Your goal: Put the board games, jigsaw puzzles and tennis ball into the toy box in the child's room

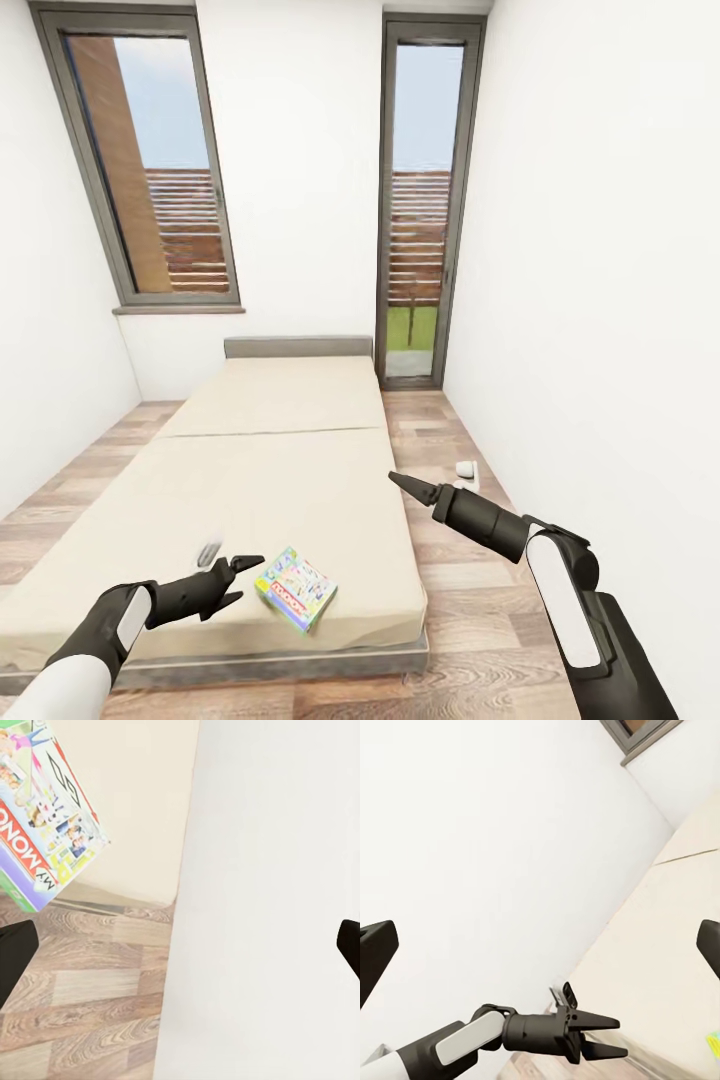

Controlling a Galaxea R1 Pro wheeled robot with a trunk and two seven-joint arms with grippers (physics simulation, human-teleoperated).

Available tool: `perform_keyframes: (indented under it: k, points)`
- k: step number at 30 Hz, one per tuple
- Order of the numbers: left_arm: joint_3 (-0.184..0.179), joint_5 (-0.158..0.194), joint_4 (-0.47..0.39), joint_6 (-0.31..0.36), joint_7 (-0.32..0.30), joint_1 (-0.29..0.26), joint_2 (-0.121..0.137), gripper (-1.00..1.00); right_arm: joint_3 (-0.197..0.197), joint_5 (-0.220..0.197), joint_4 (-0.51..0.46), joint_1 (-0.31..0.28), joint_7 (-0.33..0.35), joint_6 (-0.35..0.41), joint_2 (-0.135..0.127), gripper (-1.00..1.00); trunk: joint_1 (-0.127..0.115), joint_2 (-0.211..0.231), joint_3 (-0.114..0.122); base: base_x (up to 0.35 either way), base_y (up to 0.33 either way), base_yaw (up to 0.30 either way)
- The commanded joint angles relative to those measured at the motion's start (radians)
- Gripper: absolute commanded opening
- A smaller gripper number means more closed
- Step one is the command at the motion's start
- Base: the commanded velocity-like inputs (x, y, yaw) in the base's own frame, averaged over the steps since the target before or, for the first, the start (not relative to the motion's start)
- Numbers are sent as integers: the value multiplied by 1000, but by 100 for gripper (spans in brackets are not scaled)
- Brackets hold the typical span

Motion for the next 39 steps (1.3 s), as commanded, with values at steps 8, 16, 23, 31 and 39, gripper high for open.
perform_keyframes:
  k: [8,16,23,31,39]
  points:
    - [3,5,0,10,1,-1,-1,100,-5,-1,0,-1,6,6,-1,100,31,-57,-26,0,0,0]
    - [4,5,0,10,2,-1,1,100,-6,0,0,-1,7,6,0,100,61,-113,-51,0,0,0]
    - [4,5,0,10,3,-1,4,100,-9,-2,-1,-1,9,12,-2,100,88,-162,-73,0,0,0]
    - [3,5,0,5,5,-1,0,100,-22,-99,-12,0,91,20,-16,100,119,-218,-98,0,0,0]
    - [2,5,0,-1,9,-1,-4,100,-45,-196,-6,28,212,18,-21,100,150,-274,-123,0,0,0]
